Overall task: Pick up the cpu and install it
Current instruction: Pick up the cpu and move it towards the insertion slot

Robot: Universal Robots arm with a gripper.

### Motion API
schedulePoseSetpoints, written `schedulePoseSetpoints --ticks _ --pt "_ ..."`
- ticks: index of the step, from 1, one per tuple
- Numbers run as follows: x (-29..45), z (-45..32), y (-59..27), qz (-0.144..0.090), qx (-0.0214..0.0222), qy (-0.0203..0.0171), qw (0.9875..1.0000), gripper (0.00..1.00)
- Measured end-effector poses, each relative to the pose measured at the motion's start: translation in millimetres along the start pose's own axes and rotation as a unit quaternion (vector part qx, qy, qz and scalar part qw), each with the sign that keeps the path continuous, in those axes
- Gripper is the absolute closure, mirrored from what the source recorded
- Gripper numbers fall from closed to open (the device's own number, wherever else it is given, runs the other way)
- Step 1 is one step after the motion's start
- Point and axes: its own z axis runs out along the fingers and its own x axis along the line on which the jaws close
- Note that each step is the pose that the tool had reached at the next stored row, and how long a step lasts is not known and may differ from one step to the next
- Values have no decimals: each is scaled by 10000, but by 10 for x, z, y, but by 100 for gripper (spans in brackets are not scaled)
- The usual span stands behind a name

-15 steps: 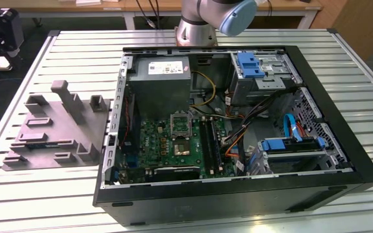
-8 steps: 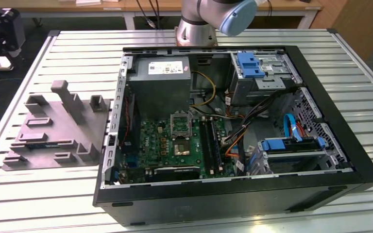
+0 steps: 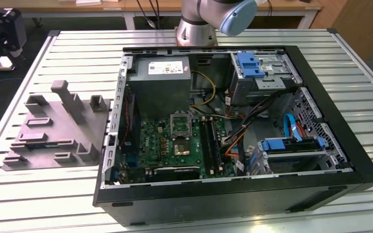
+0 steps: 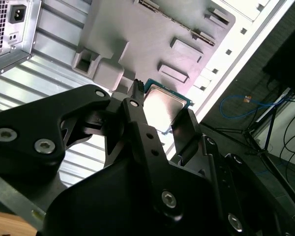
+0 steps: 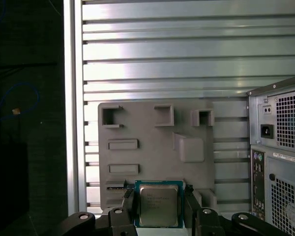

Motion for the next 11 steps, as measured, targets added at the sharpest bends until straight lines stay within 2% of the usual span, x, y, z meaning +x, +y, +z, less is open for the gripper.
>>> schedulePoseSetpoints --ticks 11 --pt "-22 0 1 0 0 0 10000 53"
